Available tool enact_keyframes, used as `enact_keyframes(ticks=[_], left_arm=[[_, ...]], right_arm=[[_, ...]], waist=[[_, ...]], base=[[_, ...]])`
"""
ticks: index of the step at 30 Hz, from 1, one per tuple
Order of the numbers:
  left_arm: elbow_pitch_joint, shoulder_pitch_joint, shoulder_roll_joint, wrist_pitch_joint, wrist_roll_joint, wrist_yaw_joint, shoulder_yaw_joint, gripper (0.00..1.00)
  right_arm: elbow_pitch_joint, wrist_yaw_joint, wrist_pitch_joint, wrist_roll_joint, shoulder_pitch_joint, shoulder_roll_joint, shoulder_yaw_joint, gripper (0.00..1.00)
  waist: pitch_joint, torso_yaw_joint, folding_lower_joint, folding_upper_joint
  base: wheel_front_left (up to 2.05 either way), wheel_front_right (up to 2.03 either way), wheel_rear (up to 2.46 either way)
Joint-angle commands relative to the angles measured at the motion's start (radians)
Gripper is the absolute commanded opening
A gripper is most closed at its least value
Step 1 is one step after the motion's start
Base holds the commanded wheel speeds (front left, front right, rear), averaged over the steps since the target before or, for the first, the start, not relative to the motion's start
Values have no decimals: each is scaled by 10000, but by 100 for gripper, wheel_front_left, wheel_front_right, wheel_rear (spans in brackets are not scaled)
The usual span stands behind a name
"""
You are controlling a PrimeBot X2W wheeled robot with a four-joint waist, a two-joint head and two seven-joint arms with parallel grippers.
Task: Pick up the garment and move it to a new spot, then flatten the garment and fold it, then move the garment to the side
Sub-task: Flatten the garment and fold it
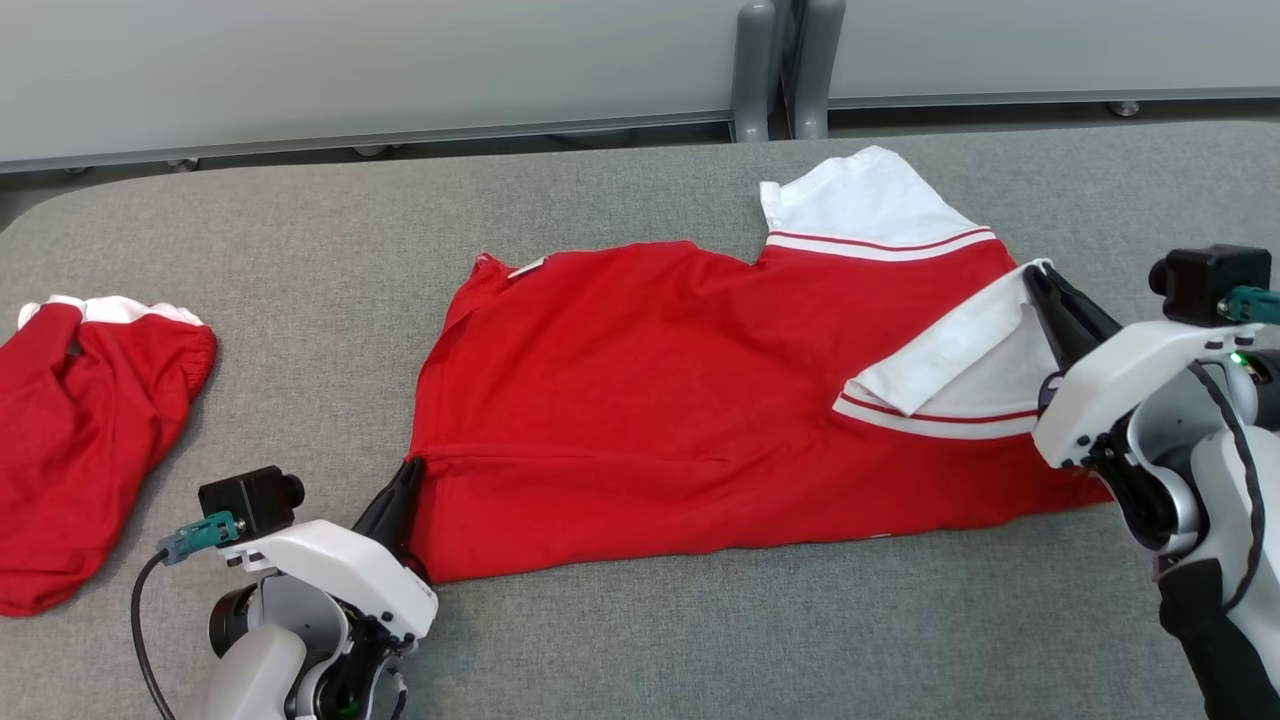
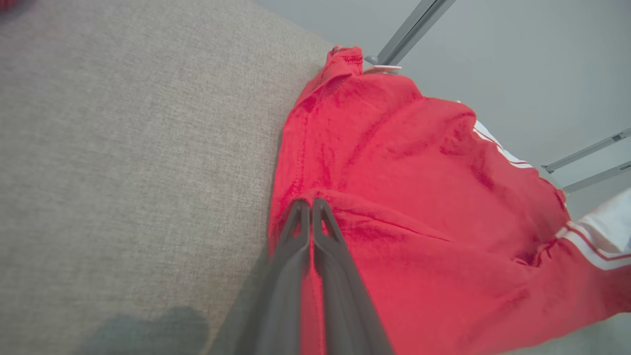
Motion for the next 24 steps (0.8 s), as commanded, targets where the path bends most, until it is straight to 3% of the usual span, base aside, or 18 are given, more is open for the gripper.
enact_keyframes(ticks=[1,11,12,13,14,20,24], left_arm=[[62,-117,22,-38,-16,-33,21,0],[415,-410,-64,-301,53,27,90,0],[452,-461,-76,-353,89,40,84,15],[492,-517,-80,-388,126,56,67,100],[546,-555,-82,-429,140,91,75,100],[672,-410,-30,-362,209,69,-66,100],[338,103,213,-185,282,320,-157,100]], right_arm=[[129,6,-79,-20,-155,-20,52,0],[1929,6,-339,-66,-1261,178,640,0],[2112,6,-298,-61,-1316,200,622,12],[2256,6,-320,-82,-1365,210,639,67],[2438,6,-329,-40,-1399,235,563,100],[2688,6,10,432,-1079,419,235,100],[2063,6,1065,731,-578,219,107,100]], waist=[[13,4,0,0],[84,120,0,0],[78,143,0,0],[67,166,0,0],[51,185,0,0],[-263,229,0,0],[-593,102,0,0]], base=[[0,0,0],[0,0,0],[0,0,0],[0,0,0],[0,0,0],[0,0,0],[0,0,0]])
